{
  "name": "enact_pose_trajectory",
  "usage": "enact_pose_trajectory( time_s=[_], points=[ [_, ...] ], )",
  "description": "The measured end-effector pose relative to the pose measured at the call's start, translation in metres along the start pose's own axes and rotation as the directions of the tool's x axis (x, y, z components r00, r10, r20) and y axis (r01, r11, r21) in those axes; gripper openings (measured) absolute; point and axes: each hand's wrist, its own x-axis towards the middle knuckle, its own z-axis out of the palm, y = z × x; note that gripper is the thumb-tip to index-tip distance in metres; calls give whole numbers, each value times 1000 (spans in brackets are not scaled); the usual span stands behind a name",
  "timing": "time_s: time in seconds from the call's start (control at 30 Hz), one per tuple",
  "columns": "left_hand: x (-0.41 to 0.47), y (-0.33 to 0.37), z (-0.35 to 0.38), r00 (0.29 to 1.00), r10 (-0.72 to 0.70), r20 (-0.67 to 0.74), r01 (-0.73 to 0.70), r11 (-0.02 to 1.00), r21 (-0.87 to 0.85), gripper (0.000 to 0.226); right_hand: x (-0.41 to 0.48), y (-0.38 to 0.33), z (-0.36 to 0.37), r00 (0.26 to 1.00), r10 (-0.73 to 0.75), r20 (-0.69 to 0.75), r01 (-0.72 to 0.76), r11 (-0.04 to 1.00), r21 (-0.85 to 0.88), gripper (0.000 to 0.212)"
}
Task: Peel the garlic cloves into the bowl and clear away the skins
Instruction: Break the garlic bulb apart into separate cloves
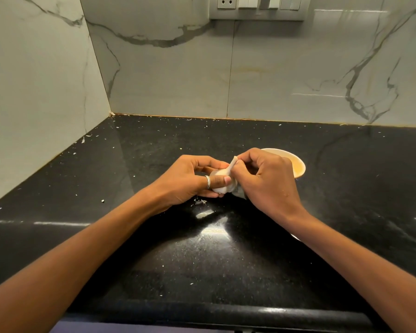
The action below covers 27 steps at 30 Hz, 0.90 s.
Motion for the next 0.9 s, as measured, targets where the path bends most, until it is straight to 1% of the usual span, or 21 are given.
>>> enact_pose_trajectory(
  time_s=[0.23, 0.4, 0.57, 0.67, 0.77, 0.9],
  points=[
    [-1, 1, -1, 1000, -13, 5, 13, 999, -33, 28, 1, 0, -2, 1000, 7, 9, -7, 1000, 12, 17],
    [0, 2, -2, 1000, -24, -4, 24, 999, -30, 29, 2, -2, -3, 998, 43, 46, -46, 997, 65, 14],
    [-1, 1, 2, 998, 20, -60, -21, 1000, -3, 34, 1, -7, -4, 996, 30, 87, -39, 994, 98, 12],
    [-1, 2, 3, 999, 35, -40, -35, 999, -11, 29, 1, -8, -3, 995, 4, 97, -13, 995, 94, 12],
    [-3, 3, 3, 997, 69, -24, -69, 998, -12, 34, 1, -6, -2, 995, 1, 97, -9, 996, 86, 12],
    [-5, 4, 5, 986, 145, -77, -145, 989, 5, 32, 2, -3, 0, 996, 7, 90, -13, 998, 65, 11]
  ],
)
